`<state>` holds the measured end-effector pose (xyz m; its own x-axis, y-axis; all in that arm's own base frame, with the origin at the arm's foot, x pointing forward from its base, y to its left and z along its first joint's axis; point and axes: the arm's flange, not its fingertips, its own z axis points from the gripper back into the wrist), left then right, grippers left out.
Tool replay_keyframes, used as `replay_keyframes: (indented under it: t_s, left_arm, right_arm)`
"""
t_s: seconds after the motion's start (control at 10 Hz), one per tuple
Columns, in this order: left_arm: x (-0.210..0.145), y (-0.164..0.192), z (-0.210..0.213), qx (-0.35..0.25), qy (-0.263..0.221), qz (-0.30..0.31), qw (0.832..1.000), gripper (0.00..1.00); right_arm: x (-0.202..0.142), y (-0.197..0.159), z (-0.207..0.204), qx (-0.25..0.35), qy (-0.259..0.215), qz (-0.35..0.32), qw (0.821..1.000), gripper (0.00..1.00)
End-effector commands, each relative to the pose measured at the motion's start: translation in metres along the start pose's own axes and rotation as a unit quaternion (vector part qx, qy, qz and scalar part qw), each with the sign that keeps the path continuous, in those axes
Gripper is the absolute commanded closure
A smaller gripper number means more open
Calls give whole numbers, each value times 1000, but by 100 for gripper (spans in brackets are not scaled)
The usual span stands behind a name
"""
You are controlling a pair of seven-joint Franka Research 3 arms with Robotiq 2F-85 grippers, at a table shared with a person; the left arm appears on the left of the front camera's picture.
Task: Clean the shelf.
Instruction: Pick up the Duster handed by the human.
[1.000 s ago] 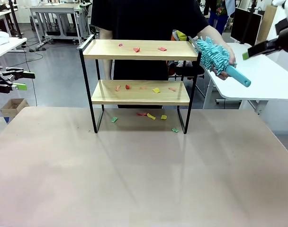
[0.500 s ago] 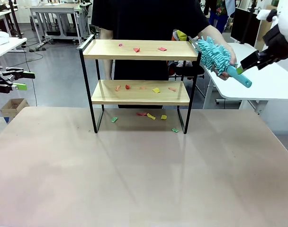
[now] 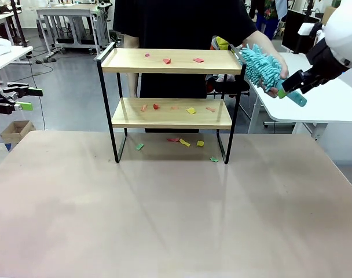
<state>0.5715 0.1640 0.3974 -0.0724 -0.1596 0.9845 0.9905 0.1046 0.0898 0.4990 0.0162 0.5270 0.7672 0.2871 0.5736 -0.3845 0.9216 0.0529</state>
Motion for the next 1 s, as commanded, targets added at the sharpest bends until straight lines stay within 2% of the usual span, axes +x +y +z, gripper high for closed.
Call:
replay_keyframes:
  t_s: [0.0, 0.1, 0.2, 0.3, 0.4, 0.5, 0.6, 0.9]
  left_arm:
    - [3, -1, 1, 0, 1, -2, 1000, 0]
    - [3, -1, 1, 0, 1, -2, 1000, 0]
    - [3, -1, 1, 0, 1, -2, 1000, 0]
    - [3, -1, 1, 0, 1, -2, 1000, 0]
    - [3, -1, 1, 0, 1, -2, 1000, 0]
    - [3, -1, 1, 0, 1, -2, 1000, 0]
    - [3, -1, 1, 0, 1, -2, 1000, 0]
    - [3, -1, 1, 0, 1, -2, 1000, 0]
  right_arm:
    - [6, -3, -3, -6, 7, -6, 1000, 0]
    - [5, -3, -3, -9, 7, -7, 1000, 0]
    - [4, -3, -1, -21, 9, -12, 1000, 60]
    - [5, -3, 0, -23, 8, -13, 1000, 60]
    - [6, -3, 1, -27, 6, -16, 999, 100]
    - [7, -2, 3, -34, 4, -19, 999, 64]
    - [8, 0, 5, -38, 4, -20, 999, 100]
    - [9, 4, 9, -47, 9, -23, 999, 100]
